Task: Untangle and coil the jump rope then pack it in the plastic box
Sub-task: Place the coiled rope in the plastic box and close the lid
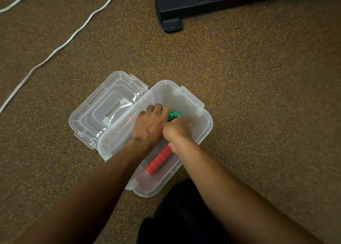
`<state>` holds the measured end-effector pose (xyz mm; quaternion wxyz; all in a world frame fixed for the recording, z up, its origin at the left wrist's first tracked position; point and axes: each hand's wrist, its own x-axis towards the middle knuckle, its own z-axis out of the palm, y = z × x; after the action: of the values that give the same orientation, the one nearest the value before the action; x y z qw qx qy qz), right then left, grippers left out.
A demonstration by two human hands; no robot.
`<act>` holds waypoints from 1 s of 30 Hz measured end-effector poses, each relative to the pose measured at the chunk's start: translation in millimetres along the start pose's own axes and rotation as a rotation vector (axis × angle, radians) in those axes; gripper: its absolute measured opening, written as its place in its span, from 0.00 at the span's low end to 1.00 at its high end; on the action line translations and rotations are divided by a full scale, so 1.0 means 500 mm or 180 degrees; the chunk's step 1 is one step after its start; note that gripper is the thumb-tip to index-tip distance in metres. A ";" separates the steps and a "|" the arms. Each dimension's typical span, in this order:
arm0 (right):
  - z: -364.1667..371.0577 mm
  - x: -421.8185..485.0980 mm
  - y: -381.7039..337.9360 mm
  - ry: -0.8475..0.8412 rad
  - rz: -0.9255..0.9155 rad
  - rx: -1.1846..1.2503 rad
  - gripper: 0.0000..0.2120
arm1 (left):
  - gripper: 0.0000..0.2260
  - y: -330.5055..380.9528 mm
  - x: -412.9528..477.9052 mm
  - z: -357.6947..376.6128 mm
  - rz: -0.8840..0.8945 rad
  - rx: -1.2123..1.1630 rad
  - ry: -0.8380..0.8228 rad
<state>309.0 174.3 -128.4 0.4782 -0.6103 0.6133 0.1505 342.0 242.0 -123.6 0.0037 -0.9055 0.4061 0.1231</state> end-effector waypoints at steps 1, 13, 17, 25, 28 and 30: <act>-0.012 -0.019 -0.005 -0.0048 -0.0172 -0.0568 0.35 | 0.12 -0.004 -0.005 -0.001 0.0072 0.0039 -0.0022; -0.037 -0.017 -0.018 -0.0479 -0.1205 -0.3060 0.13 | 0.17 -0.008 -0.029 -0.004 0.0069 0.0011 -0.0612; -0.058 -0.026 -0.024 -0.0484 -0.1155 -0.2469 0.13 | 0.20 -0.005 -0.026 -0.023 -0.0009 -0.0102 -0.0691; -0.144 -0.094 -0.079 -0.0573 -0.1943 -0.1375 0.08 | 0.12 -0.044 -0.043 -0.129 -0.0457 -0.1428 0.1101; -0.168 -0.110 -0.132 -0.0602 -0.2686 -0.1110 0.04 | 0.08 -0.109 -0.031 -0.184 -0.0827 -0.1676 0.1581; -0.166 -0.113 -0.179 -0.0573 -0.3090 -0.1308 0.02 | 0.08 -0.172 -0.004 -0.186 -0.1115 -0.1865 0.1483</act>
<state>344.2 125.8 -7.9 0.4142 -0.8896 0.1750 0.0807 424.4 291.4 -41.2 -0.3253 -0.9273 0.1836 0.0228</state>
